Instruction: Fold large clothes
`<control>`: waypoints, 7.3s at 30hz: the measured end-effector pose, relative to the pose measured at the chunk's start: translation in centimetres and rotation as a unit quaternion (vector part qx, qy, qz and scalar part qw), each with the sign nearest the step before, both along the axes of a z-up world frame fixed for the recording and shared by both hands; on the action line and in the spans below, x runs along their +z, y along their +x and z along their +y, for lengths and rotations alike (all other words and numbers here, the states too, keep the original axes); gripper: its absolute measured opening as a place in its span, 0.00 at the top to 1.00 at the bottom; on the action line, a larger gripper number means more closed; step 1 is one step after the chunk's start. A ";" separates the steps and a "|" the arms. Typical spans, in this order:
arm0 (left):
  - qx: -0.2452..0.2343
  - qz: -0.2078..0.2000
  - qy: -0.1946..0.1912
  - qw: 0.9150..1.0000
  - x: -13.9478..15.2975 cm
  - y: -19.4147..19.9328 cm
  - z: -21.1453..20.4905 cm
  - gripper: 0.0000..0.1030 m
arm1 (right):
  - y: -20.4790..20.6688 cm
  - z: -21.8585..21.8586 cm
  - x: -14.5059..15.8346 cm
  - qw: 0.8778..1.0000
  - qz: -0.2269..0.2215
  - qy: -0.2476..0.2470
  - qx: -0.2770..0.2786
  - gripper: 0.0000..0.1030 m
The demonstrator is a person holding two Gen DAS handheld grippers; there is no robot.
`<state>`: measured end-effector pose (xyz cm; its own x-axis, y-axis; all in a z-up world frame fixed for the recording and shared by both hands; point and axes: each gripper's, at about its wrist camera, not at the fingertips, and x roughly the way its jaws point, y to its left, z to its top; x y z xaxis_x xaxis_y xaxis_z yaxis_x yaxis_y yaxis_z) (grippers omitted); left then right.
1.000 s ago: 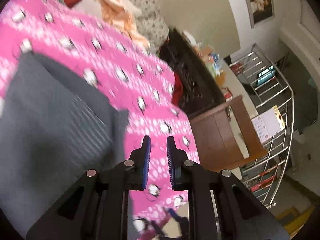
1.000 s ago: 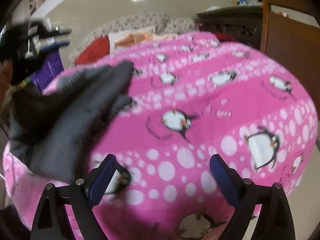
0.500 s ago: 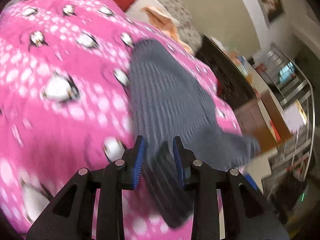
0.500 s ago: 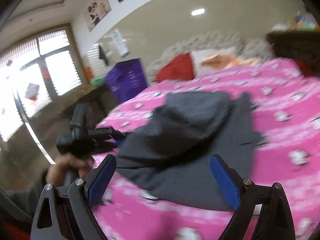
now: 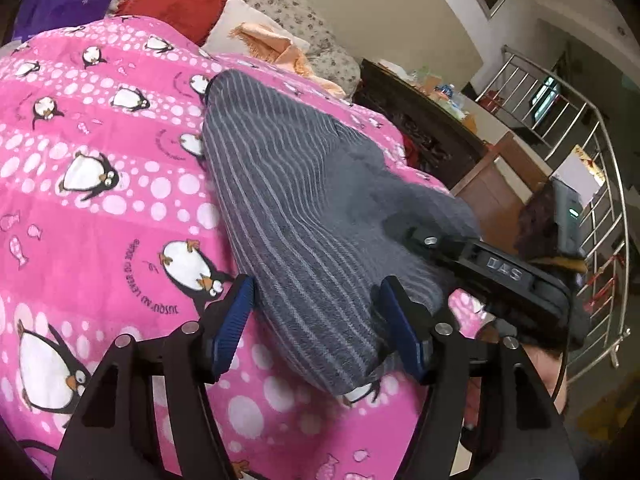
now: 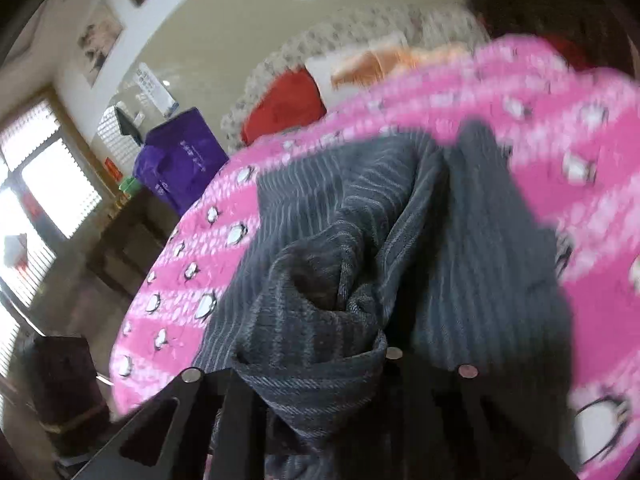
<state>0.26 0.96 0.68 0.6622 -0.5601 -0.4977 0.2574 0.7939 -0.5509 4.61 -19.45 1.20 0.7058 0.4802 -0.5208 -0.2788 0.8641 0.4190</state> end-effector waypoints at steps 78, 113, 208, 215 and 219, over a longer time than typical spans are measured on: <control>0.142 0.088 0.171 0.971 0.0 24.6 -9.1 0.49 | 14.3 -7.1 -2.5 0.986 0.065 -0.088 -0.126 0.58; -0.020 0.037 0.124 0.991 -1.4 11.3 -4.7 0.20 | 7.7 -17.1 -4.0 0.991 0.111 0.078 -0.013 0.00; 0.068 0.054 0.021 0.996 -2.1 16.1 10.8 0.26 | 8.4 -6.0 -5.8 0.993 0.071 0.015 0.092 0.16; 0.067 0.053 0.015 0.996 -2.1 16.2 10.9 0.25 | 8.6 -6.4 -5.9 0.991 0.072 0.040 0.101 0.13; 0.065 0.053 0.022 0.996 -2.0 16.2 10.8 0.24 | 8.5 -6.2 -5.9 0.992 0.069 0.033 0.105 0.13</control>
<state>16.51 11.71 -1.29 0.6698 -0.4492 -0.5912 0.0939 0.8411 -0.5327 13.15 -25.64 -4.67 0.5107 0.6454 -0.5681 -0.3862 0.7625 0.5191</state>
